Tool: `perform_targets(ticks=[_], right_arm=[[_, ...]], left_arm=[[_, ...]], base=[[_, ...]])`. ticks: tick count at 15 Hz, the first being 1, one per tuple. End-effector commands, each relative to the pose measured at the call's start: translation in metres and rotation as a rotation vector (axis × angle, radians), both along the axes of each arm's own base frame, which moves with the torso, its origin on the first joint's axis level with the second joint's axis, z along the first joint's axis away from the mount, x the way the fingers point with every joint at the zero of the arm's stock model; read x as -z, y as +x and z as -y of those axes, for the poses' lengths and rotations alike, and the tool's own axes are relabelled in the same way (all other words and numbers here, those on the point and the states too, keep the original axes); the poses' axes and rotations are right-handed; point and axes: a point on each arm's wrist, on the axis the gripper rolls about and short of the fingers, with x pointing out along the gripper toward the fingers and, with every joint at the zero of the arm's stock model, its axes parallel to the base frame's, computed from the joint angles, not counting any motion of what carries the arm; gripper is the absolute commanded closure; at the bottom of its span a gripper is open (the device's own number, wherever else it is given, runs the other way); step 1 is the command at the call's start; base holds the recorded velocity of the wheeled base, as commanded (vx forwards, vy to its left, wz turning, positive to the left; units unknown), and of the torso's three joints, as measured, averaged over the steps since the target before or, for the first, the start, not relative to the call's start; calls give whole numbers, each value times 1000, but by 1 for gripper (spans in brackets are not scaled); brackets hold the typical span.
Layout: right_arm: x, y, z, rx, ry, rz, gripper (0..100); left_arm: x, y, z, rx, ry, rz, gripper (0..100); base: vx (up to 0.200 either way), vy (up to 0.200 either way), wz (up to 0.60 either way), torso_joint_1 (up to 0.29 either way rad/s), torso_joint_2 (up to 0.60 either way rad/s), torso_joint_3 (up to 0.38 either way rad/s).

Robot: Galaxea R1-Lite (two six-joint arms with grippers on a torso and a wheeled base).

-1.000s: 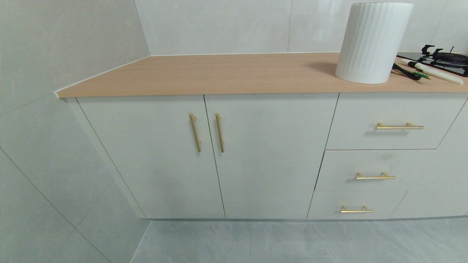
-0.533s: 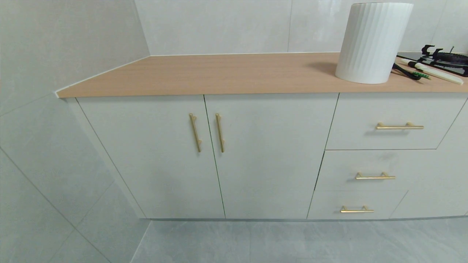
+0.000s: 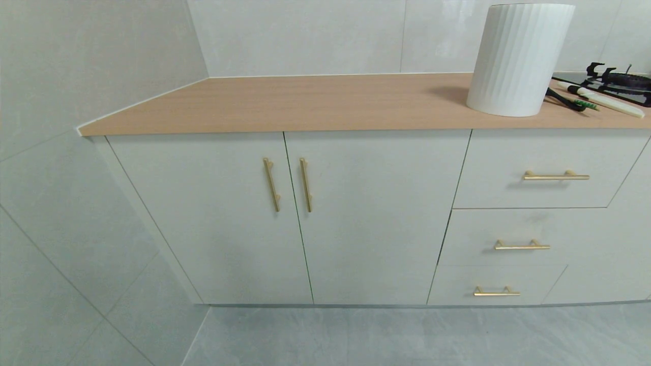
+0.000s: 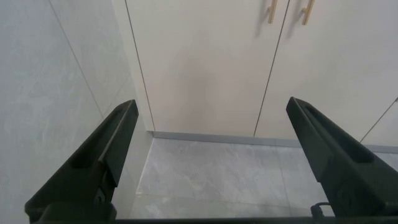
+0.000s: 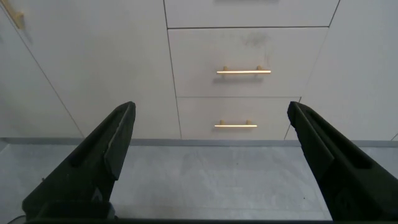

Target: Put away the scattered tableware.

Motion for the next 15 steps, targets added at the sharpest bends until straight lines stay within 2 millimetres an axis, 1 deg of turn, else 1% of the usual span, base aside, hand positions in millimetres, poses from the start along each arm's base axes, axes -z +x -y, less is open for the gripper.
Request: perform_targets(ticks=[1, 3, 15], right_arm=[[0, 0, 0, -1, 0, 2, 0], [0, 0, 0, -1, 0, 1, 0], [0, 0, 0, 0, 2, 2, 0]], left_arm=[[0, 0, 0, 0, 0, 0, 0], [0, 0, 0, 0, 0, 0, 0], [0, 0, 0, 0, 2, 0, 0]], base=[[0, 0, 0, 0, 0, 0], [0, 0, 0, 0, 0, 0], [0, -200, 0, 3, 2, 2]])
